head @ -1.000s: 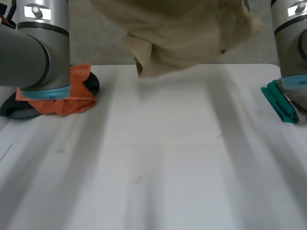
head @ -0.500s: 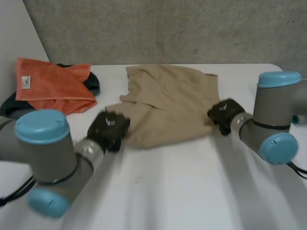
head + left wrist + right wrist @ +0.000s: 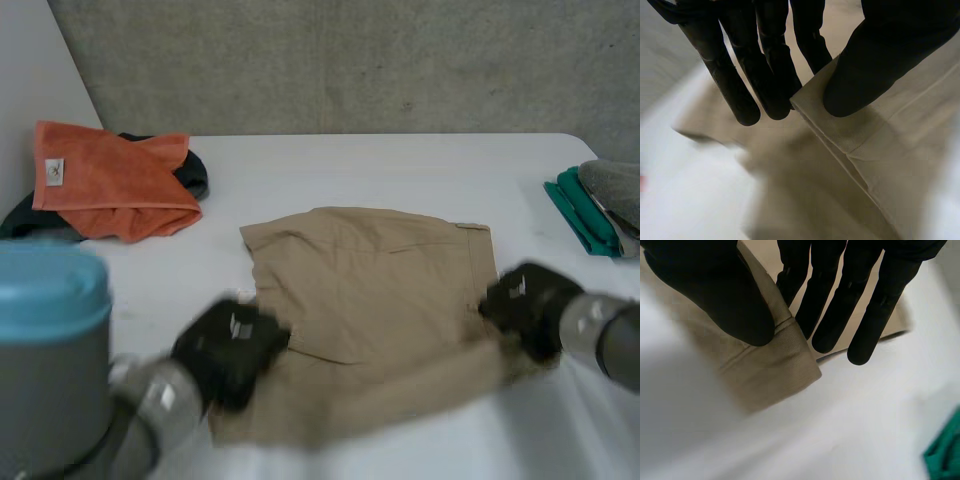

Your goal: Fold the laundry.

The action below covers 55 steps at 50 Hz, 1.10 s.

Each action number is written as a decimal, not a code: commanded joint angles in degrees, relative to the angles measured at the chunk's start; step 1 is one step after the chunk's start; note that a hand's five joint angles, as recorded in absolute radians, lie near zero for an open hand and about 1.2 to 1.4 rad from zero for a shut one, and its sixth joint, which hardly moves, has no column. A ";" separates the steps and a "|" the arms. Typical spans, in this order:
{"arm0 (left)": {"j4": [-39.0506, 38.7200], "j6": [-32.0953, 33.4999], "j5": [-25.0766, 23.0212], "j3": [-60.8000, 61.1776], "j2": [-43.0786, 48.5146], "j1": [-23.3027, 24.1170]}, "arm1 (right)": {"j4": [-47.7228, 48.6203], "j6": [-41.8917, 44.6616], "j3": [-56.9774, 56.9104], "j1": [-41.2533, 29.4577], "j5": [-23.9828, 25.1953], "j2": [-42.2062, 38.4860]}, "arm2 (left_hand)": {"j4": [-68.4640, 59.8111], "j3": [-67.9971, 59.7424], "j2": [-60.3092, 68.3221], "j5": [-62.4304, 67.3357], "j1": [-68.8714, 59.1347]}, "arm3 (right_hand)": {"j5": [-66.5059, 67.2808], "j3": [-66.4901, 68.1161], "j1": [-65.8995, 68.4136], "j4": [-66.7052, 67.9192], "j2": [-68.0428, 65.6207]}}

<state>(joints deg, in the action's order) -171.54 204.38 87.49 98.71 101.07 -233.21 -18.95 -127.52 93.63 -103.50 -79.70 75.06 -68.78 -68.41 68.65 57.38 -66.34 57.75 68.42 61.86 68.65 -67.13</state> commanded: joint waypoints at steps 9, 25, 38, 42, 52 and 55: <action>-31.22 0.14 4.62 -33.12 30.49 -5.68 | 26.75 -13.38 -29.25 -2.49 -6.16 -26.08 | -11.22 -11.59 11.35 12.62 -13.66 | 12.25 11.58 18.14 11.35 -12.87; -31.92 0.75 3.21 -43.70 38.00 -6.12 | 29.67 -15.48 -52.67 -6.72 -10.91 -39.57 | 58.78 58.41 -58.65 -57.38 56.34 | -57.75 -58.42 -51.86 -58.65 57.13; -31.31 0.67 2.95 -19.80 20.32 -3.13 | 10.63 -22.94 -24.31 -4.44 -5.04 -17.76 | 58.78 58.41 -58.65 -57.38 56.34 | -46.11 -46.78 -40.22 -47.02 45.50; -31.13 1.11 3.12 -13.47 18.99 -0.76 | 8.31 -25.32 -16.21 -1.36 -1.96 -17.06 | 58.07 57.69 -57.94 -56.67 55.63 | -34.99 -35.66 -29.10 -35.89 34.37; -31.31 1.19 3.65 -12.66 23.47 -1.28 | 19.72 -24.89 -9.60 1.19 3.14 -18.10 | 56.88 56.51 -56.75 -55.48 54.44 | -30.06 -30.74 -24.18 -30.97 29.45; -31.22 1.11 3.65 -12.67 23.39 -3.12 | 22.54 -24.89 -10.04 1.11 3.06 -19.34 | 57.05 56.68 -56.92 -55.65 54.61 | -32.43 -33.10 -26.54 -33.33 31.81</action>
<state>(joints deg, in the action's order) -202.87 205.58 91.06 87.38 122.83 -233.39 -3.73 -152.74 84.30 -102.76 -76.76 57.92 -11.57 -12.08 11.62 2.53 -10.95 23.54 33.22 33.63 33.17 -33.37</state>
